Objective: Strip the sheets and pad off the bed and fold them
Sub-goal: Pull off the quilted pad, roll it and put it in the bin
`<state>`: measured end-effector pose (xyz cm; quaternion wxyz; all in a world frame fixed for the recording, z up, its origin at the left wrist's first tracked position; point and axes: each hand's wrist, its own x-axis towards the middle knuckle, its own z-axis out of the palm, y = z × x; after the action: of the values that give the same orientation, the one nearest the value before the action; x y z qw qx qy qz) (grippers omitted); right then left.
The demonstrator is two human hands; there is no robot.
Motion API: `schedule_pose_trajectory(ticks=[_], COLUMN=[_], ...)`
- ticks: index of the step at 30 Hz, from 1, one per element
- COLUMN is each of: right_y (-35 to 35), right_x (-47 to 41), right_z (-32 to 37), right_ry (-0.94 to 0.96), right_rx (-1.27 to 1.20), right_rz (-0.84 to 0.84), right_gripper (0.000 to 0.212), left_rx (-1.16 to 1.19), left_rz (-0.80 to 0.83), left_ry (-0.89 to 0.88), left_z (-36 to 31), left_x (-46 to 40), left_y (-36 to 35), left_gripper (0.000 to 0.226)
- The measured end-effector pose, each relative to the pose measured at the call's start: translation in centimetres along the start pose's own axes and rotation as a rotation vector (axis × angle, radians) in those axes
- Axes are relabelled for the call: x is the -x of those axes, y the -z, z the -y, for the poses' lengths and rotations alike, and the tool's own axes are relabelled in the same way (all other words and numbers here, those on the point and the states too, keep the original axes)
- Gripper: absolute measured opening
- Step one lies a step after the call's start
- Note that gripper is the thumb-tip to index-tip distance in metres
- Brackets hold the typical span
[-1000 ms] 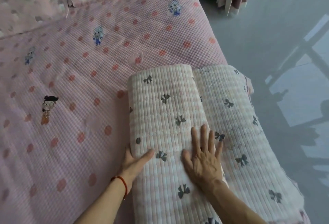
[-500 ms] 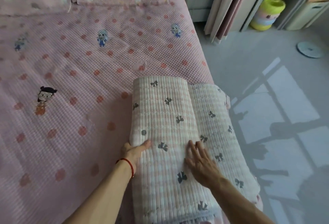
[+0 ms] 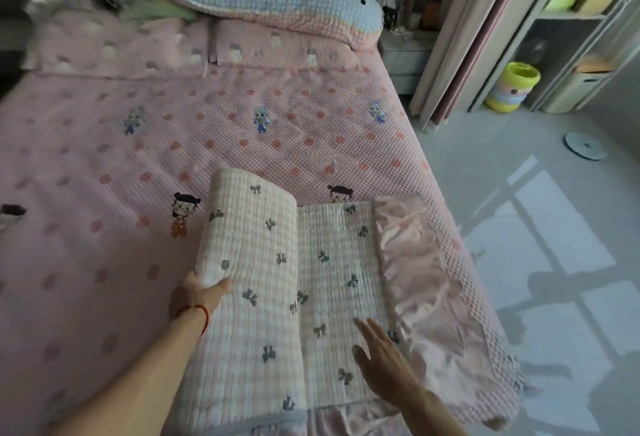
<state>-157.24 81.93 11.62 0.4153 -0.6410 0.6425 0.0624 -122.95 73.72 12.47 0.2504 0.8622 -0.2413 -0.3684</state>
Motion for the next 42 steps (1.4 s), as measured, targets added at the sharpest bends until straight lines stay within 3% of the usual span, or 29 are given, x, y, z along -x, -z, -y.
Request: schedule_pose_trajectory(ticks=[1,6,8,11,14,16,18,19,21,23,25,27,30,35,38,41,42], right_y=[-0.5,-1.4,-0.5,2.1,5.0,6.1,5.8,5.5,4.4,3.9,3.1,2.6,2.4,-0.3,-2.7,-4.6,-5.3], right_x=[0.0,-1.0,-1.3,-1.2,-1.7,-1.9,-2.5,-2.5,-2.6,-2.4,-2.9,-2.9,-2.6,-1.8,-1.6,-0.9,-0.8], right_z=[0.6,1.3,0.9,-0.6,-4.2,-6.6,-9.6,-10.3,-11.1,-10.7,-10.3,-10.0,-10.2,-10.2,-8.3,-2.9,-1.1], right_ry=[0.012,0.071,0.054,0.059,0.064,-0.050,-0.107,-0.115,-0.087,-0.059,-0.013,0.018,0.034,-0.011,-0.022,0.160,0.237], right_rx=[0.010,-0.013,-0.032,-0.273,-0.420,-0.335,-0.209,-0.161,-0.106,-0.077,-0.054,-0.046,0.037,0.061,0.041,-0.145,-0.166], right_rz=[0.007,0.050,0.012,-0.033,-0.101,-0.014,0.089,0.134,0.177,0.192,0.204,0.239,0.248,0.178,0.158,0.243,0.281], right_gripper=[0.061,0.057,0.057,0.076,0.091,0.067,0.042,0.040,0.065,0.072,0.059,0.048,0.054,0.074,0.078,0.060,0.071], left_rx=[-0.039,-0.264,-0.319,-0.426,-0.413,-0.500,-0.632,-0.671,-0.652,-0.483,-0.252,-0.115,-0.025,-0.090,-0.097,-0.182,-0.232], left_rz=[-0.046,-0.219,-0.167,-0.064,0.167,0.321,0.339,0.303,0.192,0.143,0.239,0.299,0.324,0.318,0.331,0.289,0.257], left_ry=[-0.011,-0.123,-0.175,-0.359,-0.494,-0.504,-0.468,-0.408,-0.234,-0.005,0.216,0.314,0.335,0.253,0.126,0.047,0.020], left_z=[-0.4,-3.8,-5.0,-7.2,-7.8,-6.3,-3.3,-1.5,2.0,5.2,7.6,9.0,9.8,8.3,7.1,6.2,5.9], left_x=[0.4,5.1,7.5,11.8,15.0,16.3,16.4,15.8,14.3,12.2,10.4,9.8,10.0,11.2,10.2,4.8,2.1], left_y=[0.8,0.3,-2.7,-9.1,-16.0,-19.3,-20.9,-20.7,-19.5,-17.8,-17.2,-17.1,-18.0,-17.2,-14.0,-7.9,-5.7], left_gripper=[0.071,0.046,0.040,0.043,0.039,0.039,0.051,0.057,0.068,0.082,0.092,0.078,0.072,0.106,0.107,0.102,0.099])
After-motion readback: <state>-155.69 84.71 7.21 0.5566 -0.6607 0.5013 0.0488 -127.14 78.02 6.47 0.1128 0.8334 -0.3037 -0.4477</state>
